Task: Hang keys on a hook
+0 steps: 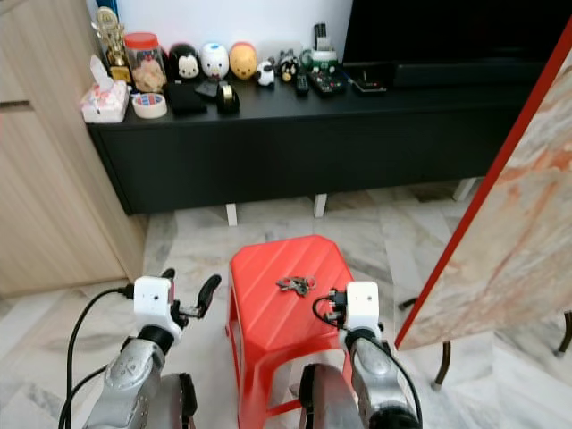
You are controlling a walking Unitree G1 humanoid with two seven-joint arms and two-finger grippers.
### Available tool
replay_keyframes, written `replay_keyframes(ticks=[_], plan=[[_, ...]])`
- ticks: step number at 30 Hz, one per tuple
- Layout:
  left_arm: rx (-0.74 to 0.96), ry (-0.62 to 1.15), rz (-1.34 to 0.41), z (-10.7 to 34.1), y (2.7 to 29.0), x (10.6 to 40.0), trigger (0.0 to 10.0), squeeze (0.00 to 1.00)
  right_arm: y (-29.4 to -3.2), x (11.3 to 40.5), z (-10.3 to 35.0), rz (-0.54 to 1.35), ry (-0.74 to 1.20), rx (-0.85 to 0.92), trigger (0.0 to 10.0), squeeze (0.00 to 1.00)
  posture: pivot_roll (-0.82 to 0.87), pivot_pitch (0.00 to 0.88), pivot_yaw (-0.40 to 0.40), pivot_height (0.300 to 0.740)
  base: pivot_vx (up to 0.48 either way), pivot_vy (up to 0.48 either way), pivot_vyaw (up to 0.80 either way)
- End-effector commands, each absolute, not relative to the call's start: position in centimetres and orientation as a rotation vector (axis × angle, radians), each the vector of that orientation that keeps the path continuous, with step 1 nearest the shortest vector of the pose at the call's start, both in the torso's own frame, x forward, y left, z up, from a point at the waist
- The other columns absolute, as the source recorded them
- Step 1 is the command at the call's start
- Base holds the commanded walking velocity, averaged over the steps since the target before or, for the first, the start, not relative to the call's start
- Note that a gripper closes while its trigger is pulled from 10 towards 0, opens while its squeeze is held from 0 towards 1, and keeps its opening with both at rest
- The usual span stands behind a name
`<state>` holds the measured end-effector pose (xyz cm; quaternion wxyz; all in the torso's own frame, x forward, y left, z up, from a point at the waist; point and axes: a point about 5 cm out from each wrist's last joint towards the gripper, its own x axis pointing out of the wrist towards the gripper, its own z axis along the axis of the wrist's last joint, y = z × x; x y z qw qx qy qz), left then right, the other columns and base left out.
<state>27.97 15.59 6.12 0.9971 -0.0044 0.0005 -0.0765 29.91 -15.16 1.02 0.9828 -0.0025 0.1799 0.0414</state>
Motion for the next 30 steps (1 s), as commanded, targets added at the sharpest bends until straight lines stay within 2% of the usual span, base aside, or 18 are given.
replay_keyframes(ticks=[1,8,12,16,30], plan=[[-0.002,0.022,-0.161,5.9,15.4,28.1,10.0,0.0,-15.3,30.1,0.9,0.087,0.396,-0.023,10.0,0.0,0.01,0.046,-0.086,0.567,0.0,0.0,0.0],[-0.006,0.004,-0.155,6.2,15.2,28.3,10.0,0.0,-15.2,31.7,2.2,0.104,0.4,0.03,10.0,0.0,0.02,0.054,-0.089,0.567,0.0,0.0,0.0],[-0.009,-0.015,-0.166,6.8,14.8,28.3,10.0,0.0,-14.6,33.3,3.7,0.159,0.392,-0.016,10.0,0.0,0.03,0.081,-0.089,0.567,0.0,0.0,0.0],[-0.014,-0.037,-0.161,7.6,14.8,28.2,10.0,0.0,-13.8,34.5,5.1,0.187,0.366,0.014,10.0,0.0,0.04,0.119,-0.095,0.567,0.0,0.0,0.0],[-0.059,-0.149,-0.117,12.5,14.9,25.5,10.0,0.0,-11.5,34.7,5.3,0.283,0.408,-0.008,10.0,0.0,0.11,0.246,-0.115,0.567,0.0,0.0,0.0]])
